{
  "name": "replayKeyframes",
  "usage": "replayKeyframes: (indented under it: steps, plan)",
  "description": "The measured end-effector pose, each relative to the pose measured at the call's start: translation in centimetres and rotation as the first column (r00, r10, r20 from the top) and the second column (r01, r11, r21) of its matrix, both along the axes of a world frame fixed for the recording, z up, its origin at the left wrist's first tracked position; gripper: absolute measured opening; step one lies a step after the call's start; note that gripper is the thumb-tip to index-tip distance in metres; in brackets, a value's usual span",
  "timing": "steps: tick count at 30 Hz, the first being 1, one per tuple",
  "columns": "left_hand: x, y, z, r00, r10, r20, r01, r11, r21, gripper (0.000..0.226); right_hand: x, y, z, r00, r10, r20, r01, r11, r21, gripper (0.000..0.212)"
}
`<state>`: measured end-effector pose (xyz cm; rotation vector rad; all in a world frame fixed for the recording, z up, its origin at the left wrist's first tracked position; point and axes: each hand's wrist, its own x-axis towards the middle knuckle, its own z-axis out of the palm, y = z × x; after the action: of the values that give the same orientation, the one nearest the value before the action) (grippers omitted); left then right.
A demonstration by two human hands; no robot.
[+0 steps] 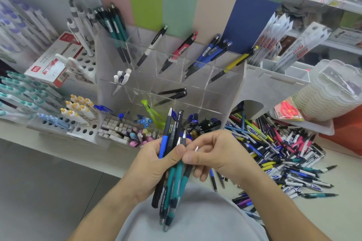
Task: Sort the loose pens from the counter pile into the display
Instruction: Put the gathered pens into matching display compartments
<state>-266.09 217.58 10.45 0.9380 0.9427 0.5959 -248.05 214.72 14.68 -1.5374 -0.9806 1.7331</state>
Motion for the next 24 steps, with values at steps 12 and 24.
replayKeyframes:
  steps: [12, 24]
  plan:
    - [1.8, -0.6, 1.3, 0.988, 0.026, 0.155, -0.004, 0.99, -0.14, 0.018, -0.5, 1.2, -1.6, 0.941, -0.334, 0.05, 0.301, 0.897, 0.324, 0.039]
    - [2.2, -1.3, -1.0, 0.973, 0.086, 0.216, -0.047, 0.983, -0.178, 0.044, -1.3, -0.3, -2.8, 0.97, -0.2, 0.141, 0.124, 0.898, 0.423, 0.03]
